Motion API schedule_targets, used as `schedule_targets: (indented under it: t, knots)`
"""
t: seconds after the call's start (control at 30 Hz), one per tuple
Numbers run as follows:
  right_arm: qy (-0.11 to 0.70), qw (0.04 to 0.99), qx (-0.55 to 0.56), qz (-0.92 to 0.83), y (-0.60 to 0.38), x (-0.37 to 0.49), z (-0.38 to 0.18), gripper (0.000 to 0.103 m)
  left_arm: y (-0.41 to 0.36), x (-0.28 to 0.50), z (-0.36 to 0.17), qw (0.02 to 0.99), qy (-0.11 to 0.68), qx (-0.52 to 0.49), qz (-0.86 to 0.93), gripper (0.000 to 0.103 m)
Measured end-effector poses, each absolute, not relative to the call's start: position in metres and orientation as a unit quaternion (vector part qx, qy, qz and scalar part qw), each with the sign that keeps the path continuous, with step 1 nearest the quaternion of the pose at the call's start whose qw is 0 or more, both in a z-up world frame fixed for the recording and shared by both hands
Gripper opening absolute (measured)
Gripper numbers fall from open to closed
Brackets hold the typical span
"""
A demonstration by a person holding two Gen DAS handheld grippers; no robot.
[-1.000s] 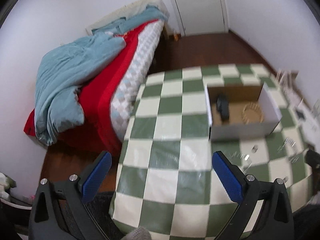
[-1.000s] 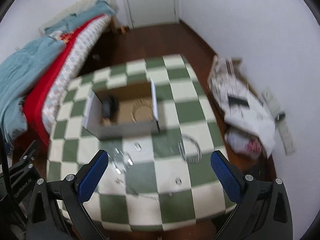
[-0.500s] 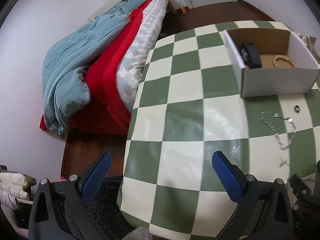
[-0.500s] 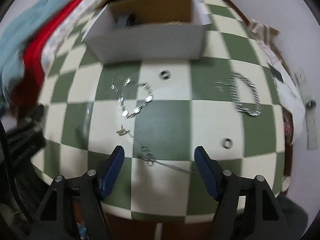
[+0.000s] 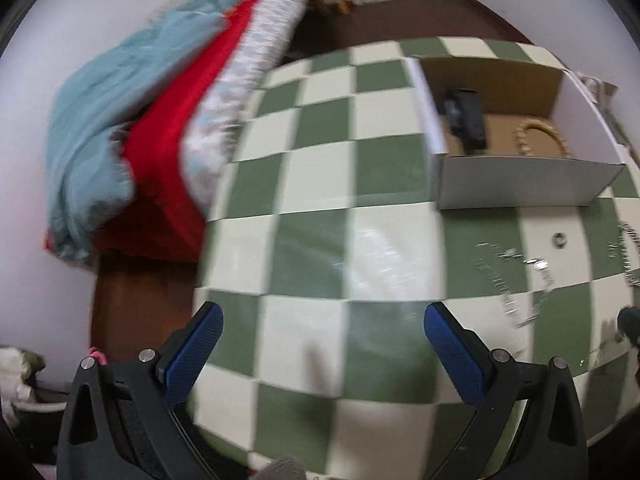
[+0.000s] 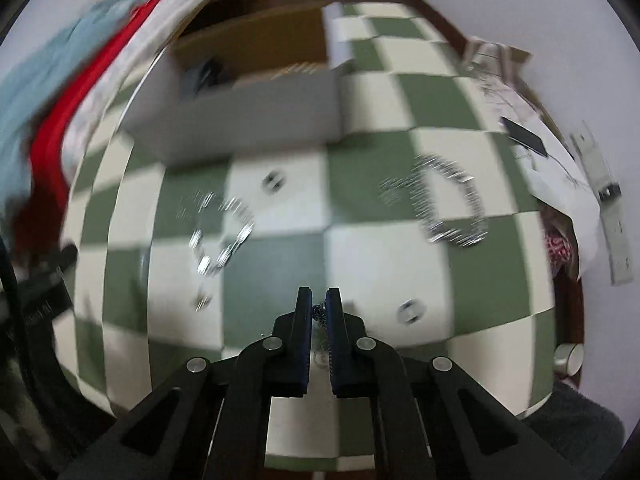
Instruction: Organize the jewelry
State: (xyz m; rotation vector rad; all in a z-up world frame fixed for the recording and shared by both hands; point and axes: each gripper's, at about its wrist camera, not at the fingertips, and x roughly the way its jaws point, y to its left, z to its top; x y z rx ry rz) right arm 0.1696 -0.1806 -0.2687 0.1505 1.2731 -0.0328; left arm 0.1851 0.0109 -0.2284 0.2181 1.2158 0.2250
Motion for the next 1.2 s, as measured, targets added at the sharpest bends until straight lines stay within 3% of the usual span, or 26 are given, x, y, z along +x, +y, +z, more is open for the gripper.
schedule_targets:
  t: [0.17,0.27,0.4,0.47,0.5,0.53,0.8,1.2]
  knots:
    - [0.590,0.803,0.074,-0.035,-0.210,0.187,-0.263,0.007,-0.015,0.213,-0.247,0.792,0.603,0.078,0.046,0.102]
    - [0.590,0.803,0.072,-0.041,-0.220,0.190,-0.263,0.007,-0.031,0.226,-0.258,0.785,0.615,0.074,0.018,0.090]
    - [0.591,0.802,0.073,-0.043,-0.217,0.193,-0.264,0.007,-0.048,0.235,-0.273,0.772,0.629,0.088,-0.009,0.058]
    - [0.592,0.801,0.074,-0.043,-0.217,0.195,-0.267,0.007,-0.051,0.233,-0.271,0.782,0.617,0.080,-0.026,0.048]
    - [0.593,0.800,0.075,-0.043,-0.216,0.196,-0.268,0.000,-0.051,0.232,-0.271,0.783,0.617,0.065,-0.044,0.028]
    - [0.595,0.799,0.076,-0.042,-0.215,0.195,-0.269,0.000,-0.050,0.231,-0.271,0.781,0.619,0.048,-0.061,0.003]
    - [0.588,0.803,0.092,-0.032,-0.214,0.192,-0.269,0.000,-0.030,0.216,-0.271,0.779,0.623,0.048,-0.043,0.000]
    - [0.553,0.803,0.223,0.001,-0.257,0.182,-0.239,0.000,-0.003,0.194,-0.226,0.809,0.585,0.046,-0.018,0.000]
